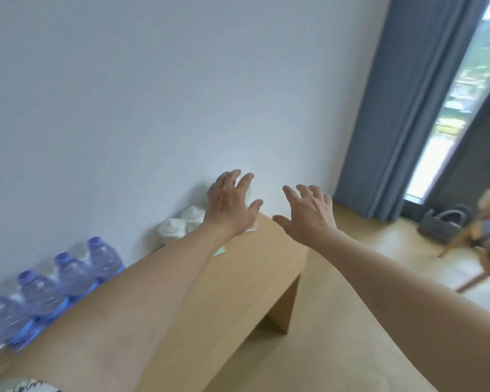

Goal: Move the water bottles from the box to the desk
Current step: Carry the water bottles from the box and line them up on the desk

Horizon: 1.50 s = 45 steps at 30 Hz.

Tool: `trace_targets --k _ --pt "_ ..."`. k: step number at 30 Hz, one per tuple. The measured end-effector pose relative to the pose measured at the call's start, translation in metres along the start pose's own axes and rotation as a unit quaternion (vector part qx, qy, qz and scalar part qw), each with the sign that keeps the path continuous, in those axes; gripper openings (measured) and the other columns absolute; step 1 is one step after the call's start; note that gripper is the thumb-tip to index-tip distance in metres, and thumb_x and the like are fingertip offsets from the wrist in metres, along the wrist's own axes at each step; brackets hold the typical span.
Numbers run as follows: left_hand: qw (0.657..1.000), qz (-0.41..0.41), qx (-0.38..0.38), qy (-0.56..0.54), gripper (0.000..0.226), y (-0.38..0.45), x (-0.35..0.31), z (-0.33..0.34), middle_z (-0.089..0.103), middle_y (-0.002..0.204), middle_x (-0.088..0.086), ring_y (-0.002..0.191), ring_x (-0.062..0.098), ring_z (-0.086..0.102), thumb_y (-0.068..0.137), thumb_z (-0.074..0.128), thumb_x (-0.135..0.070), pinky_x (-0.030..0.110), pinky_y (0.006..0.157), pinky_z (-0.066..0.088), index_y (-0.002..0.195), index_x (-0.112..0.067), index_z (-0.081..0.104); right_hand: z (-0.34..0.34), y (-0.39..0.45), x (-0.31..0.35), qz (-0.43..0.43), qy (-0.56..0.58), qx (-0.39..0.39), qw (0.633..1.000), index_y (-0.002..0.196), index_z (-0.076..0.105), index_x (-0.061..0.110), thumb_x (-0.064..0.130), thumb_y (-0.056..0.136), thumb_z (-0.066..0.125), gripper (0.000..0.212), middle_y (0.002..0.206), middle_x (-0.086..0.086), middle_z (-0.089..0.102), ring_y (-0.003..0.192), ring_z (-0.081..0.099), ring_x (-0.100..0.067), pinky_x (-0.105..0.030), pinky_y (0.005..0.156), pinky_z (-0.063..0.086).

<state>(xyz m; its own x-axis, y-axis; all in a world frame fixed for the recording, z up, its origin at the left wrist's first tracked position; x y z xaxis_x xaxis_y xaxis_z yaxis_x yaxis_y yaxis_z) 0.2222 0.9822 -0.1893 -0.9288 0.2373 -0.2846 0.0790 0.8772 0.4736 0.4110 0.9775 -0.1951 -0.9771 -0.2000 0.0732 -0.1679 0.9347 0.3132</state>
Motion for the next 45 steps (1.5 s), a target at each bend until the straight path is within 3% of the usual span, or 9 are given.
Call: trace_targets --k 4,12,26,38,45 --pt "0.994 0.094 0.034 -0.045 0.066 0.002 -0.131 0.040 0.039 0.155 0.013 0.147 0.030 0.028 0.091 0.061 -0.049 0.044 0.119 0.025 0.148 -0.021 0.045 -0.034 -0.062 -0.119 0.091 -0.021 -0.021 0.995 0.143 0.039 0.025 0.064 0.087 0.057 0.070 0.143 -0.008 0.047 0.133 0.036 -0.032 -0.046 0.106 0.032" --pt "0.957 0.245 0.103 -0.112 0.070 -0.034 -0.381 0.115 0.036 0.158 0.009 0.147 0.029 0.027 0.090 0.058 -0.053 0.047 0.118 0.027 0.150 -0.023 0.040 -0.103 -0.213 -0.311 0.264 -0.074 -0.035 0.961 0.151 0.032 0.026 0.063 0.086 0.060 0.080 0.152 -0.010 0.039 0.137 0.033 -0.033 -0.048 0.110 0.030" --pt "0.830 0.475 0.209 -0.205 0.072 -0.142 -0.718 0.213 0.033 0.160 0.005 0.148 0.028 0.027 0.088 0.062 -0.057 0.053 0.116 0.029 0.150 -0.029 0.037 -0.155 -0.451 -0.518 0.555 -0.144 -0.029 0.819 0.149 0.034 0.028 0.061 0.086 0.061 0.076 0.150 -0.010 0.043 0.136 0.038 -0.032 -0.049 0.109 0.035" --pt "0.750 0.556 0.256 -0.251 0.075 -0.144 -0.982 0.326 0.040 0.157 0.003 0.142 0.029 0.037 0.083 0.060 -0.061 0.050 0.108 0.039 0.148 -0.034 0.036 -0.178 -0.512 -0.729 0.693 -0.144 -0.010 0.707 0.153 0.028 0.032 0.060 0.088 0.059 0.078 0.155 -0.006 0.037 0.139 0.033 -0.030 -0.047 0.111 0.031" --pt "0.722 0.570 0.291 -0.265 0.074 -0.140 -1.091 0.377 0.039 0.156 0.004 0.144 0.028 0.033 0.084 0.060 -0.059 0.050 0.109 0.038 0.149 -0.032 0.036 -0.196 -0.540 -0.826 0.742 -0.135 0.002 0.657 0.153 0.027 0.031 0.059 0.088 0.060 0.078 0.152 -0.007 0.039 0.137 0.034 -0.030 -0.045 0.107 0.032"
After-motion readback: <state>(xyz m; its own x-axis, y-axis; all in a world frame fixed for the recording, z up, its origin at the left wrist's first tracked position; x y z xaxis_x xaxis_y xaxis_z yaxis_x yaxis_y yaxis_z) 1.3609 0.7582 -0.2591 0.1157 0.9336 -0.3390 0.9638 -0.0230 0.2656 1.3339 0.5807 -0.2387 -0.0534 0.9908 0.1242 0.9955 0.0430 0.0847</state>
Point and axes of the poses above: each hand's wrist, its own y-axis towards the middle knuckle, its own z-axis out of the palm, x = y × z, the point moved 1 cm from there along y, towards the middle knuckle
